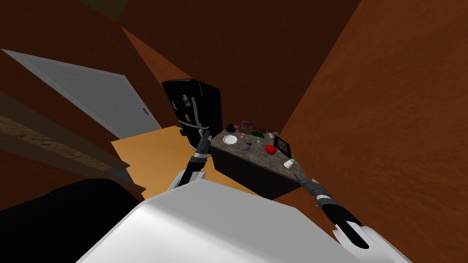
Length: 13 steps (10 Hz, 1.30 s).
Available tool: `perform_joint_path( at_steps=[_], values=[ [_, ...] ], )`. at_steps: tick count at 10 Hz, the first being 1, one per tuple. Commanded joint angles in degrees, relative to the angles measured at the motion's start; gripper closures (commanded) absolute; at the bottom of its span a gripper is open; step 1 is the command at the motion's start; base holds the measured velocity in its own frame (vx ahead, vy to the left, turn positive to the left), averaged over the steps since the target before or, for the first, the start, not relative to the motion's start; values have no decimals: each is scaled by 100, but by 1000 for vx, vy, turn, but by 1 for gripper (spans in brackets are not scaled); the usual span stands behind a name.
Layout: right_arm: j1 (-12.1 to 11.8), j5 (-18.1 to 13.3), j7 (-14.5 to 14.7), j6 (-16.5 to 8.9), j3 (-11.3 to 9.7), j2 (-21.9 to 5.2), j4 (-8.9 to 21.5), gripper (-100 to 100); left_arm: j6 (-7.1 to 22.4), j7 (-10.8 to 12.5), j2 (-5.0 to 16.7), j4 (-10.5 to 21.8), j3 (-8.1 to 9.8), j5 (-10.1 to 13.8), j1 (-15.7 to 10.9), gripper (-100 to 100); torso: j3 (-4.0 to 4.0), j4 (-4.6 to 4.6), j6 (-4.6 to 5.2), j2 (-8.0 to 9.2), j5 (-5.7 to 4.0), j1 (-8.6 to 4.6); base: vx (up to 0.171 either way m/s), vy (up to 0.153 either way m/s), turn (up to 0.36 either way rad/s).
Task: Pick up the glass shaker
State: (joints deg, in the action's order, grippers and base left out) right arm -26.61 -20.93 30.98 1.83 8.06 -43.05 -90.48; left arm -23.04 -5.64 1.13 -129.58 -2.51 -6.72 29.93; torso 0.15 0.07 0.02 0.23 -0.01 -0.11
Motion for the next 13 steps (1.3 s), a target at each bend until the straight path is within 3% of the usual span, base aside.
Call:
perform_joint_path(
  at_steps=[1,13],
  values=[
    [-56,51,-68,-5,-28,-197,-27,-100,0,0,0,0,0,0,0,0,0,0,0,0,0,0,-42,-19,52],
    [-807,723,-819,166,-313,-2036,-290,-100,0,0,0,0,0,0,0,0,-10,-4,-2,-17,0,3,-30,-12,89]
  ],
)
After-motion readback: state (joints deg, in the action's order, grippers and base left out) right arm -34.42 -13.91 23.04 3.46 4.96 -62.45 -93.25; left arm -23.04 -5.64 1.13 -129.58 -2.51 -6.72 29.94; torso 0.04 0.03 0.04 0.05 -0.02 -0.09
